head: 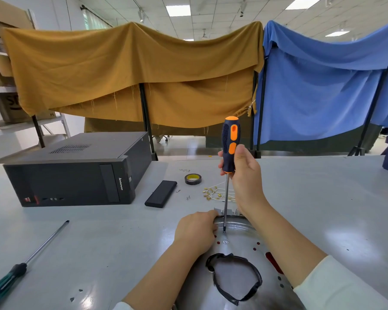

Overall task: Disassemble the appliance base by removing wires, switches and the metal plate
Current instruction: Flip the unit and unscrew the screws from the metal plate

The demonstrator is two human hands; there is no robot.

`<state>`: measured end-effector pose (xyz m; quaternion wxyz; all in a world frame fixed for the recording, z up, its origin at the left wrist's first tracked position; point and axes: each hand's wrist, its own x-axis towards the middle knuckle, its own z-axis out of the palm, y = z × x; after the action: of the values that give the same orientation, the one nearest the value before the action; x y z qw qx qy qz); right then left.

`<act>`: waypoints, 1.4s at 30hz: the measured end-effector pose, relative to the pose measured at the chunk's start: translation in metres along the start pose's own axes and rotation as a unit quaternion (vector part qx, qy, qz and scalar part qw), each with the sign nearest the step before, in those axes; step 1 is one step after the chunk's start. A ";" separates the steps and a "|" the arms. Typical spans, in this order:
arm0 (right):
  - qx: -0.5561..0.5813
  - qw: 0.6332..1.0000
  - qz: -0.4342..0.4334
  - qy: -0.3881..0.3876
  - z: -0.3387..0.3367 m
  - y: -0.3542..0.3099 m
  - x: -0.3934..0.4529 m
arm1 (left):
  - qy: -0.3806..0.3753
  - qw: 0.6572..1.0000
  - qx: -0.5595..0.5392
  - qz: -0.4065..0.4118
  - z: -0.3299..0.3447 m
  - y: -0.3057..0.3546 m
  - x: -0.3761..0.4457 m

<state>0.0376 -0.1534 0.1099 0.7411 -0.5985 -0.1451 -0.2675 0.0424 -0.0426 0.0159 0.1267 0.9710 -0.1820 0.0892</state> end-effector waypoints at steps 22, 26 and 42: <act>0.079 0.993 0.028 -0.078 0.002 -0.001 0.003 | -0.004 1.000 0.006 -0.005 -0.001 0.001 -0.001; 0.063 0.995 0.013 -0.077 0.003 0.001 0.003 | -0.006 1.000 0.004 -0.005 -0.001 0.001 -0.001; 0.059 0.991 0.047 -0.113 0.000 0.000 0.007 | -0.003 1.000 -0.008 -0.003 0.000 0.001 -0.001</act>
<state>0.0440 -0.1546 0.1137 0.7658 -0.5861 -0.2153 -0.1540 0.0413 -0.0427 0.0162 0.1344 0.9708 -0.1798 0.0845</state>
